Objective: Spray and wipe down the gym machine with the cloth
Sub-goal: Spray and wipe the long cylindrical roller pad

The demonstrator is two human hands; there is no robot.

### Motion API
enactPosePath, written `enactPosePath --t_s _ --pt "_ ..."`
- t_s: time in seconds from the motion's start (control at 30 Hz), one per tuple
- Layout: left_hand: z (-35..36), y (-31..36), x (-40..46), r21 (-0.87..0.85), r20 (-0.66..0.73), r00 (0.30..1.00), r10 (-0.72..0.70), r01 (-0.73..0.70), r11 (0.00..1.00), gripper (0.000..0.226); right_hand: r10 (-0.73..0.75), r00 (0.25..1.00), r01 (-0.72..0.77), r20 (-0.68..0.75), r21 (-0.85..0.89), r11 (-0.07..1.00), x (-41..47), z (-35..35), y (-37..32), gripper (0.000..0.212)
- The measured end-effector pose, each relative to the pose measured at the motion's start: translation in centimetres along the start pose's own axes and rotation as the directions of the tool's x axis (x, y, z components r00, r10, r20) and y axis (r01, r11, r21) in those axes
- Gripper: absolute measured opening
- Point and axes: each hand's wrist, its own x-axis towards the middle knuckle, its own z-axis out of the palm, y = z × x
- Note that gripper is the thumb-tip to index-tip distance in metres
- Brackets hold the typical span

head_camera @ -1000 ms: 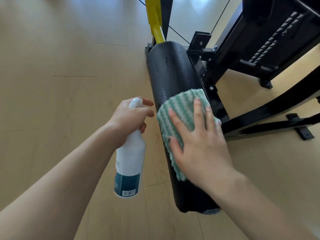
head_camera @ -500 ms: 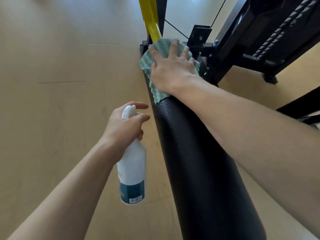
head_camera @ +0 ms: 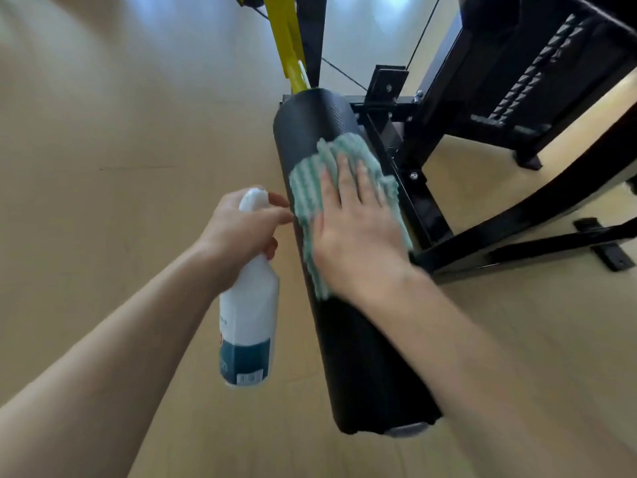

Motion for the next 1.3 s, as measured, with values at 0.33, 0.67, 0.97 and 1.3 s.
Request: enactPosePath --t_s 0.33,0.67,0.97,1.3 --pt "0.9 -0.2 1.6 -0.044 -0.025 0.999 -0.048 0.047 0.998 0.01 -0.025 0.997 0.027 -0.071 0.02 0.999 -5.0 1.3 1.5 0.062" --pt "-1.2 0.0 2.4 0.006 -0.089 0.993 -0.071 0.072 0.997 0.014 0.045 0.999 -0.045 0.027 0.015 0.999 16.5 -2.0 -0.3 0.065" --pt "-0.5 0.3 -1.1 0.071 -0.032 0.999 -0.022 0.024 0.997 0.011 -0.033 0.996 0.037 0.082 -0.048 0.998 6.4 -2.2 -0.3 0.066" --pt "0.8 0.3 -0.3 0.066 -0.009 1.0 -0.025 0.025 0.998 0.012 -0.006 0.984 0.007 -0.178 0.002 1.0 -13.4 3.9 1.1 0.065"
